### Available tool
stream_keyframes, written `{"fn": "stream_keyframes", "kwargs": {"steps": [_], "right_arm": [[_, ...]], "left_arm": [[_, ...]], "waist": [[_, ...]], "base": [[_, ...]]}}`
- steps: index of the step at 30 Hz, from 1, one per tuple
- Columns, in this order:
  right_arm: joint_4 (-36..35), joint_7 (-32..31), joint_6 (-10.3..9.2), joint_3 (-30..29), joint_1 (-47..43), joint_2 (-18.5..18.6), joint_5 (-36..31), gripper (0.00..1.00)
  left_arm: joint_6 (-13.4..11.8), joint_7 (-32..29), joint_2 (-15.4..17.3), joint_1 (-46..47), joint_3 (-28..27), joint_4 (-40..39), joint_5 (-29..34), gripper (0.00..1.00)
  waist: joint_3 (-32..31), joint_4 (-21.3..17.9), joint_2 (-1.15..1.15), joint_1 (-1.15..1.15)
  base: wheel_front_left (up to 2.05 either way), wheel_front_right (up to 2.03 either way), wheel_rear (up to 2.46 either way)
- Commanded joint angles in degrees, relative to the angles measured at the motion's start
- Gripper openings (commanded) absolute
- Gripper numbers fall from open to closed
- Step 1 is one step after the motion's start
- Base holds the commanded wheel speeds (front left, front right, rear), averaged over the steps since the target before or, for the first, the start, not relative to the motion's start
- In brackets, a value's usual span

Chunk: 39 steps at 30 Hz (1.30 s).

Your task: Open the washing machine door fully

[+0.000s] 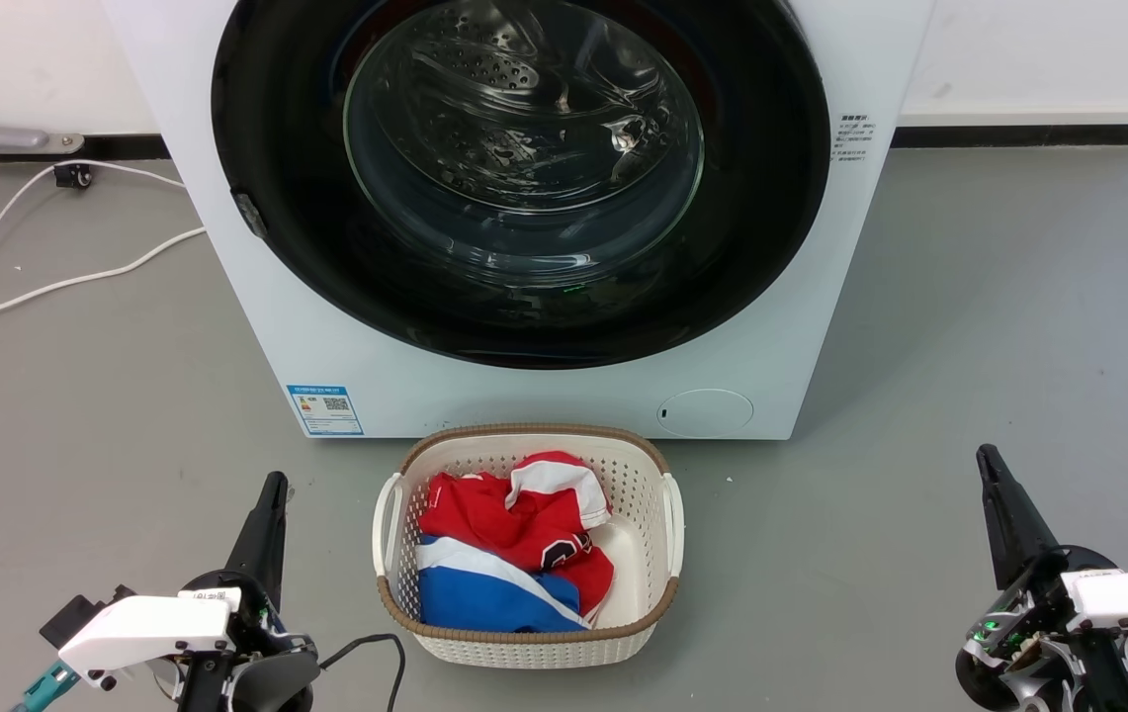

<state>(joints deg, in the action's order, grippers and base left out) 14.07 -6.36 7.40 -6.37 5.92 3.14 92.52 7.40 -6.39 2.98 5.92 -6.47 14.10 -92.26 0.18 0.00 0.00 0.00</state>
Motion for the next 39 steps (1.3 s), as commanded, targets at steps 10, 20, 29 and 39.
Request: {"fn": "stream_keyframes", "kwargs": {"steps": [10, 20, 29, 39], "right_arm": [[-0.52, 1.32, 0.01, 0.90, -0.80, -0.04, -0.55, 1.00], [-1.90, 4.28, 0.02, 3.02, -1.33, 0.83, -3.87, 1.00], [-2.43, 6.59, 0.03, 4.16, -1.34, 1.93, -15.08, 1.00], [-3.89, 8.81, 0.05, 4.42, -1.81, 1.38, -31.05, 1.00]], "left_arm": [[-0.01, 1.58, -0.06, -0.15, 2.43, -0.13, -0.02, 1.00], [0.01, 4.41, 0.10, 0.60, 6.49, -1.37, 4.39, 1.00], [0.03, 6.63, 0.06, 0.72, 8.62, -2.38, 16.20, 1.00], [0.05, 8.84, -0.04, 0.42, 10.02, -3.11, 29.45, 1.00]], "waist": [[0.04, -0.01, 0.00, 0.00], [0.00, 0.06, 0.00, 0.00], [-0.12, 0.10, 0.00, 0.00], [-0.27, 0.18, 0.00, 0.00]], "base": [[0.00, 0.00, 0.00], [0.00, 0.00, 0.00], [0.00, 0.00, 0.00], [0.00, 0.00, 0.00]]}}
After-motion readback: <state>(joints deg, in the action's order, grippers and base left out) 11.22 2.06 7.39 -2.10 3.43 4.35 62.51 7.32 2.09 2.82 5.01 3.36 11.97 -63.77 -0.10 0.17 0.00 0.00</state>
